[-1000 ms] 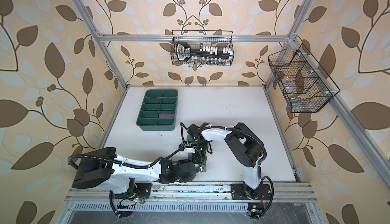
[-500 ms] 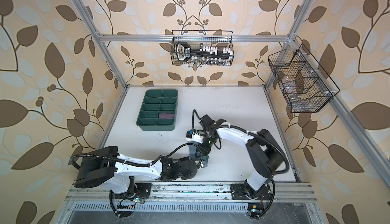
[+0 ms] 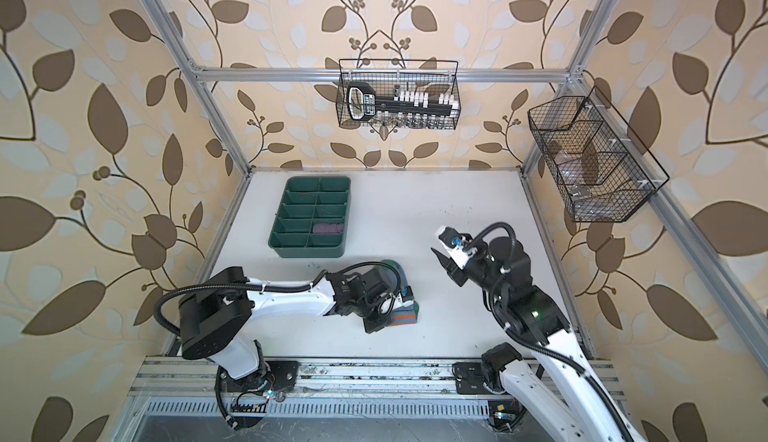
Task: Roll the socks
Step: 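Open the right gripper and lift it away while left gripper holds the roll, then reach the right gripper back and pinch the roll, turning it over further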
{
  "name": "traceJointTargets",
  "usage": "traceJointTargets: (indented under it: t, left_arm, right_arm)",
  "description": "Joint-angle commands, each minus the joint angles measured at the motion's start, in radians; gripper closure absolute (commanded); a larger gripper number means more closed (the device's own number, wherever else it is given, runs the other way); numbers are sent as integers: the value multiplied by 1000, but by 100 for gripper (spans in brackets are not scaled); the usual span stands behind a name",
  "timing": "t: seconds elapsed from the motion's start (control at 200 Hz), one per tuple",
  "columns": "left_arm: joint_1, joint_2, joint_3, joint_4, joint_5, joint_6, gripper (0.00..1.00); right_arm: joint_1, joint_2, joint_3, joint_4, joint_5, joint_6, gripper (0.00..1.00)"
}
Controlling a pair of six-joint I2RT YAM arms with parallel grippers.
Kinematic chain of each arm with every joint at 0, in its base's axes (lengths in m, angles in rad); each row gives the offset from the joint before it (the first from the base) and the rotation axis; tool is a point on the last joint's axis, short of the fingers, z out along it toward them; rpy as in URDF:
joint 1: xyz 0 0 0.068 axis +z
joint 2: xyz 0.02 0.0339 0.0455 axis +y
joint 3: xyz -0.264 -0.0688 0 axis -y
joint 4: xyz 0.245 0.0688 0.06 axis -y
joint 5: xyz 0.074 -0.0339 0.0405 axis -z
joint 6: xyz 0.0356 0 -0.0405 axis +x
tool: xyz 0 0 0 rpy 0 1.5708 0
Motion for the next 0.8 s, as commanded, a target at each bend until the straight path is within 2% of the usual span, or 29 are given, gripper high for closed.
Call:
traceJointTargets:
  t: [0.0, 0.075, 0.14, 0.23, 0.305, 0.58, 0.795]
  left_arm:
    - [60, 119, 37, -207, 264, 63, 100]
    - [90, 167, 84, -255, 301, 80, 100]
    - [116, 199, 110, -274, 317, 81, 100]
    - [147, 231, 131, -282, 337, 74, 100]
    - [163, 246, 142, -287, 337, 66, 100]
    - [173, 255, 151, -292, 339, 56, 100]
    - [174, 257, 154, -294, 339, 52, 100]
  right_arm:
    - [81, -65, -101, -201, 7, -212, 54]
    - [213, -77, -156, -259, 110, -245, 55]
    - [375, -61, -191, -259, 265, -237, 56]
    - [600, -13, -240, -203, 470, -225, 57]
    - [712, 58, -282, -115, 555, -214, 56]
    - [725, 432, -344, 275, 487, -197, 55]
    - [672, 637, -331, 394, 451, -208, 58]
